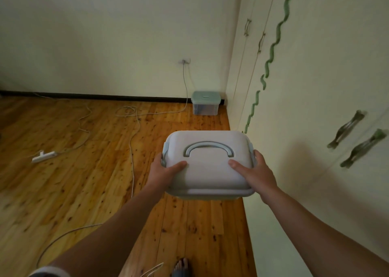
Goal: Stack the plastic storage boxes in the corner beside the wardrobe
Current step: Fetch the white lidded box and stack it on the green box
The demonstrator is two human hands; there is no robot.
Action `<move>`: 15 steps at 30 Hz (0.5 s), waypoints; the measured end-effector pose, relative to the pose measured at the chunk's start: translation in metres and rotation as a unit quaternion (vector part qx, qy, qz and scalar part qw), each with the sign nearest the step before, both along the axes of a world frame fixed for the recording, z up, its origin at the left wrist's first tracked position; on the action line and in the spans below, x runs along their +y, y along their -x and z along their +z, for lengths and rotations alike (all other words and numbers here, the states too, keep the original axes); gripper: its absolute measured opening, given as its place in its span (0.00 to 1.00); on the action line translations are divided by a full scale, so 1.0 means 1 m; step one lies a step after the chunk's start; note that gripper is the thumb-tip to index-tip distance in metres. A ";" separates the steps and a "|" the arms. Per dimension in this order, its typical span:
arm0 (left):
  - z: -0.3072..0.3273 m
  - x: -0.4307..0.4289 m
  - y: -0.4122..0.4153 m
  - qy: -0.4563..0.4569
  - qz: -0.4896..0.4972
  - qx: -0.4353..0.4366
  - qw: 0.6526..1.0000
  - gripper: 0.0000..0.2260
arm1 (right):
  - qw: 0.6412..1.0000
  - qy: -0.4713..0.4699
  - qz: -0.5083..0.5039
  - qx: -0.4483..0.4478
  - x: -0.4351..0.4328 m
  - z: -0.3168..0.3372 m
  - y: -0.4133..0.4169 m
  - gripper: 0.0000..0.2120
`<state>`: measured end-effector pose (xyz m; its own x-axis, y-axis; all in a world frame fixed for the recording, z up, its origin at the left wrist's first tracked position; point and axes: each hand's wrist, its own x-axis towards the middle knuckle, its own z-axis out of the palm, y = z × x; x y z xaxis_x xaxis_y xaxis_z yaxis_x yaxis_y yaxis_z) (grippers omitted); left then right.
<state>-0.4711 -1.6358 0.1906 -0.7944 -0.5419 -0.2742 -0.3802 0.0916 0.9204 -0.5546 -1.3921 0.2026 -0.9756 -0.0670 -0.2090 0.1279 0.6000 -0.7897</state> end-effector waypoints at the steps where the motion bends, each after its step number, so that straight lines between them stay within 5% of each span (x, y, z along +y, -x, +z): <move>1: -0.001 -0.005 0.009 0.001 0.001 0.001 1.000 0.39 | 1.000 -0.001 0.000 0.000 -0.005 0.000 0.009 0.46; 15: 0.002 -0.102 0.174 -0.016 -0.016 0.001 1.000 0.40 | 1.000 -0.011 -0.020 0.005 -0.098 0.010 0.160 0.46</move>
